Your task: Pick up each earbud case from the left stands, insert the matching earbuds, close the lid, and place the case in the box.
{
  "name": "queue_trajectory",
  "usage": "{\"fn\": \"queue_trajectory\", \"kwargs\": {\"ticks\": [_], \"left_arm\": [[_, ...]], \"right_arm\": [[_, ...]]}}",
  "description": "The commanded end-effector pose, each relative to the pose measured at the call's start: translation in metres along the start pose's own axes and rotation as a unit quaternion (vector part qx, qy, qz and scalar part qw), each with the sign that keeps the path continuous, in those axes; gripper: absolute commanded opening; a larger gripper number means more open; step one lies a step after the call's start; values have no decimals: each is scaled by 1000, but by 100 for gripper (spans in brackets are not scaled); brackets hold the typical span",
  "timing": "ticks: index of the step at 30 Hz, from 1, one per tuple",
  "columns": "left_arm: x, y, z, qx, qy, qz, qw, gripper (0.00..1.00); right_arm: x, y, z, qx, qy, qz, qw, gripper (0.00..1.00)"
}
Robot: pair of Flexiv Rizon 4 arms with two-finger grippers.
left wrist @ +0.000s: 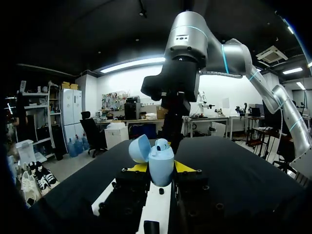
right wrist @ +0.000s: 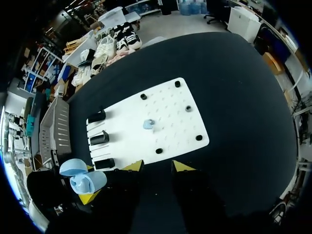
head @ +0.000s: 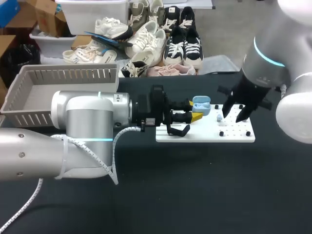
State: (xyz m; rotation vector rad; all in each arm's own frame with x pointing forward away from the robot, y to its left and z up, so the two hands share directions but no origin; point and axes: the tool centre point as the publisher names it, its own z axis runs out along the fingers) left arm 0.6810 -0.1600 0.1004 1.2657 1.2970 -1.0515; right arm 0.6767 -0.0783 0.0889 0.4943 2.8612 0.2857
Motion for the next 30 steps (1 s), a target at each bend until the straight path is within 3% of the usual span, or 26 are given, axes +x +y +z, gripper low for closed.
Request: {"fn": "queue_trajectory", "kwargs": {"ticks": [1, 15, 30], "left_arm": [[1, 0, 0, -1, -2, 1, 1000, 0], [1, 0, 0, -1, -2, 1, 1000, 0], [1, 0, 0, -1, -2, 1, 1000, 0]], "right_arm": [[-12, 4, 18, 1, 6, -2, 1000, 34], [-34, 17, 36, -2, 28, 32, 999, 32], [-31, 32, 52, 2, 45, 61, 997, 33]]}}
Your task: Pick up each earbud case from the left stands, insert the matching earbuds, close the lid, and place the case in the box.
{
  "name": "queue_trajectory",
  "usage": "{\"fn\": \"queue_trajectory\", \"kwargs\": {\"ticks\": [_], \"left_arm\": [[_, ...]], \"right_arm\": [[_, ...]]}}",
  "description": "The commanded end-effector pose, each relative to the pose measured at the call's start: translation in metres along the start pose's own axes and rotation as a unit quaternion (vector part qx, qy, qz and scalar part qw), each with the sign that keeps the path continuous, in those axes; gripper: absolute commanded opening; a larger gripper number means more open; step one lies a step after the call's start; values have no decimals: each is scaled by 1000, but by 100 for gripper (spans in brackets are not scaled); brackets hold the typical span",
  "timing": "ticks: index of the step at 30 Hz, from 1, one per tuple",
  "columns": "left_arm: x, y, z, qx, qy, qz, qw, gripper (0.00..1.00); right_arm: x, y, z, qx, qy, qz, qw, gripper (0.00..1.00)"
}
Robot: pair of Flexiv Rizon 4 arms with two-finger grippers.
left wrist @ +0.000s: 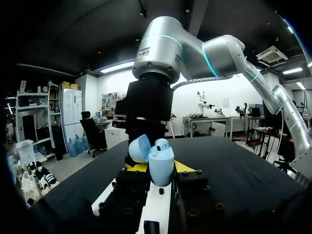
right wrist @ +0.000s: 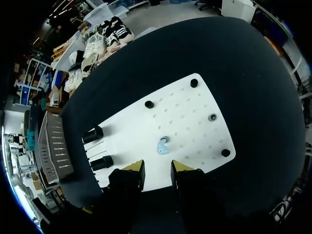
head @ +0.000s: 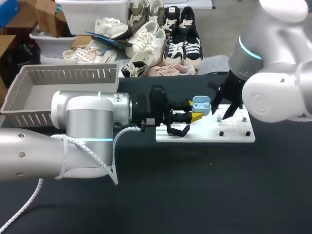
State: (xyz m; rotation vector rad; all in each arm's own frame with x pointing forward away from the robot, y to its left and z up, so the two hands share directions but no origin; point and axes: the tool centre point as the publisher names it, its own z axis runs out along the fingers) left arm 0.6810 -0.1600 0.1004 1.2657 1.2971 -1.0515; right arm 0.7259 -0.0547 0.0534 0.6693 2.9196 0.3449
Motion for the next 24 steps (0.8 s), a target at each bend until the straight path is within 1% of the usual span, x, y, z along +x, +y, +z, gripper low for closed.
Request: {"fn": "queue_trajectory", "kwargs": {"ticks": [1, 5, 12, 15, 17, 24], "left_arm": [[1, 0, 0, -1, -2, 1, 1000, 0], [1, 0, 0, -1, -2, 1, 1000, 0], [1, 0, 0, -1, -2, 1, 1000, 0], [1, 0, 0, -1, -2, 1, 1000, 0], [1, 0, 0, -1, -2, 1, 1000, 0], [1, 0, 0, -1, -2, 1, 1000, 0]], "right_arm": [[-1, 3, 3, 7, 0, 3, 1000, 33], [-1, 2, 4, 14, -2, 8, 1000, 33], [0, -2, 4, 38, -26, 11, 999, 33], [1, -3, 6, 40, -27, 12, 999, 33], [3, -3, 7, 50, -34, 13, 998, 34], [6, -2, 8, 58, -37, 16, 997, 35]]}}
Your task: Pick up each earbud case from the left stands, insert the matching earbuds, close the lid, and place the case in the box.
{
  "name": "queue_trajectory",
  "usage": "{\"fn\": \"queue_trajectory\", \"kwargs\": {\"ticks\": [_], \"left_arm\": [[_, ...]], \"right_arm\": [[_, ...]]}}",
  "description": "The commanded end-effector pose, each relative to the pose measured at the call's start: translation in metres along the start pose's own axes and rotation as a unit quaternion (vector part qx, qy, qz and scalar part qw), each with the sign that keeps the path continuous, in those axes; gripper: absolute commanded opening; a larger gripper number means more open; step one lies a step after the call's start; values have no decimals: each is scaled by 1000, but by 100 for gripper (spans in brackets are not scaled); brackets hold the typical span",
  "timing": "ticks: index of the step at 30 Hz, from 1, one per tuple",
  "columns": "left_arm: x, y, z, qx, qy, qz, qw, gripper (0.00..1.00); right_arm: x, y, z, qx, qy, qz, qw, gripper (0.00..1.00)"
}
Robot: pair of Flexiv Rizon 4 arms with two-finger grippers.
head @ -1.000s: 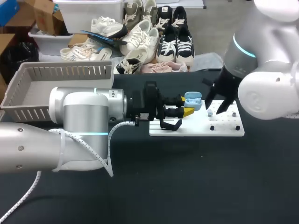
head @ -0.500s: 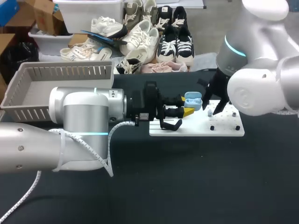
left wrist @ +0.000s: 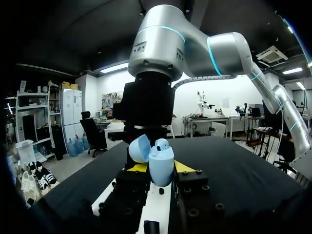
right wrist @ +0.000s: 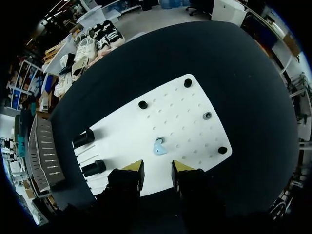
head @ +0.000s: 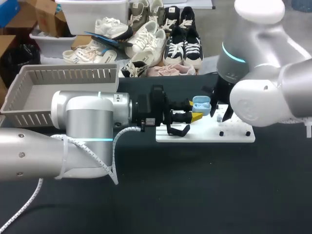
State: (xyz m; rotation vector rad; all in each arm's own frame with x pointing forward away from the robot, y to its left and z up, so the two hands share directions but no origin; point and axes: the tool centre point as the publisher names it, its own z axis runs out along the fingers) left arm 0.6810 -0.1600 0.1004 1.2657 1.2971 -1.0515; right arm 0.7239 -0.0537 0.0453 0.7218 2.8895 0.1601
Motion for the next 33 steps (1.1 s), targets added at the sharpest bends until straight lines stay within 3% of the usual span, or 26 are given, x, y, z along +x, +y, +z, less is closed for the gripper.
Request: {"fn": "queue_trajectory", "kwargs": {"ticks": [1, 33], "left_arm": [[1, 0, 0, -1, -2, 1, 1000, 0], [1, 0, 0, -1, -2, 1, 1000, 0]], "right_arm": [[4, 0, 0, 2, -6, 4, 1000, 35], [-5, -2, 16, 13, 10, 26, 1000, 33]]}}
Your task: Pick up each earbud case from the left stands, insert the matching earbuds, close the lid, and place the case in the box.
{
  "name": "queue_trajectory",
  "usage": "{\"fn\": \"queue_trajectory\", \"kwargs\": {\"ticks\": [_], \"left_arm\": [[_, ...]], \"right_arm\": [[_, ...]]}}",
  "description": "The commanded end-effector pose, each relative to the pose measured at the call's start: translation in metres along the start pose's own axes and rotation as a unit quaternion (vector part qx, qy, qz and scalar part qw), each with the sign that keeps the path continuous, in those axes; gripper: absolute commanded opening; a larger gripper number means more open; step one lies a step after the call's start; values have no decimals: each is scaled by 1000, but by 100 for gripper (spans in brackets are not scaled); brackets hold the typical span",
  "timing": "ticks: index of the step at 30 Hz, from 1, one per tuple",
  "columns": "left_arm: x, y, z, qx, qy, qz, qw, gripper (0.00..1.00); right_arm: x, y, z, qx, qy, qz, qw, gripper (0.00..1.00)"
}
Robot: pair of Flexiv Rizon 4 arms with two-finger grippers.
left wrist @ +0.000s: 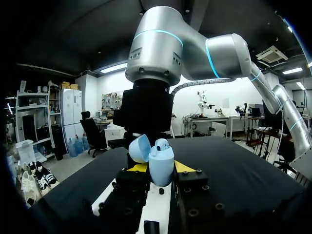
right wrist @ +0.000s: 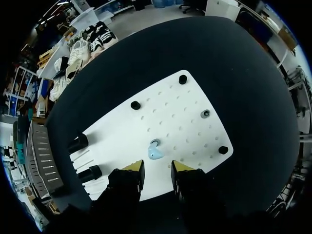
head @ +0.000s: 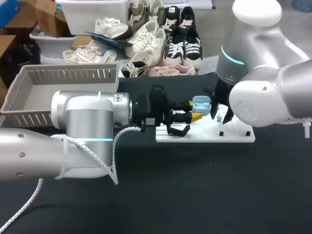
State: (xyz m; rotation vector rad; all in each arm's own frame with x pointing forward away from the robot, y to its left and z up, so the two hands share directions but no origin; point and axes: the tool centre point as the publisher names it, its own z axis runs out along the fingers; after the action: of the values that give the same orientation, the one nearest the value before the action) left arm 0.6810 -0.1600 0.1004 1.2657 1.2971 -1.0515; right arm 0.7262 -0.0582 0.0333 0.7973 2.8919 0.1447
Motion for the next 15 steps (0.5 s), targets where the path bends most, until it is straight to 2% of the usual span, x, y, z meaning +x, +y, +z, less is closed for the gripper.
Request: {"fn": "queue_trajectory", "kwargs": {"ticks": [1, 15], "left_arm": [[1, 0, 0, -1, -2, 1, 1000, 0], [1, 0, 0, -1, -2, 1, 1000, 0]], "right_arm": [[-2, 3, 4, 3, 4, 2, 1000, 33], [-10, 3, 6, 4, 4, 8, 1000, 33]]}}
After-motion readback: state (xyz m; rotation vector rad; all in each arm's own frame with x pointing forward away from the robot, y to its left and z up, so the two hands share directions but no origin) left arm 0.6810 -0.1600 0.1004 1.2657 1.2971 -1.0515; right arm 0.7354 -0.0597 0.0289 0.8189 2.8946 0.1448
